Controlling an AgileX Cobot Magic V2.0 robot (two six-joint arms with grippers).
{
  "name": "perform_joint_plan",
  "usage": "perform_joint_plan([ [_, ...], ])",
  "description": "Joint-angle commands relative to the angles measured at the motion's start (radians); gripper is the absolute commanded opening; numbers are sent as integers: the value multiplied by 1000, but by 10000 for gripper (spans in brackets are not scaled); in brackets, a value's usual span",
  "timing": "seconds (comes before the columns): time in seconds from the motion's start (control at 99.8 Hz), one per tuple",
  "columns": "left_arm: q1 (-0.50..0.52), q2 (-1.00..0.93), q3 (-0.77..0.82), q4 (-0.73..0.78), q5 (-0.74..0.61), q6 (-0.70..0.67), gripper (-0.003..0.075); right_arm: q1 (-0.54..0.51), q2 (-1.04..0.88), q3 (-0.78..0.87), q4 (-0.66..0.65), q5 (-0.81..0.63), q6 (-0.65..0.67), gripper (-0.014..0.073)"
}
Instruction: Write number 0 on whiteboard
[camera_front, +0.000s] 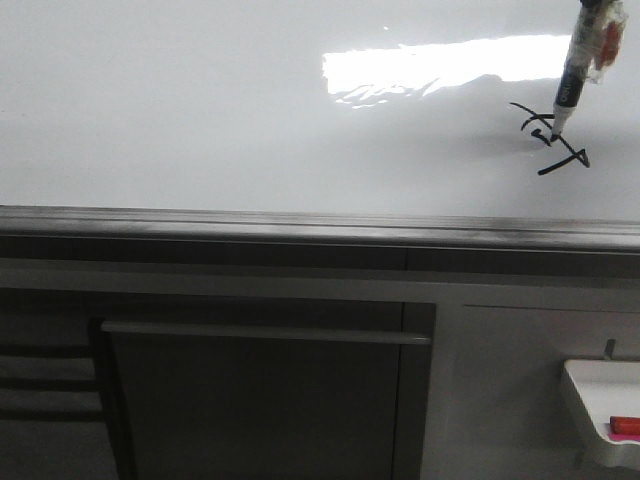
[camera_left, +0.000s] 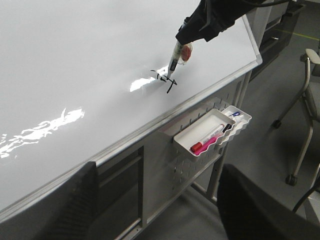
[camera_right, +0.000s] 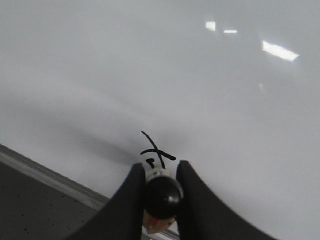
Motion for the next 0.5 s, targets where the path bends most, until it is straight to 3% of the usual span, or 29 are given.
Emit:
perform_joint_plan([
  [0.0,-3,13,-25,5,-93,-9,463,-5,-59,-30,-37,-72,-2,59],
  [0.28,-3,87,-82,3,-119,-1,463,-2,-248,-32,98,-119,-26,59],
  [0.491,-31,300,-266,-154,14,304,463,76,-340,-67,301,-12,-205,59],
])
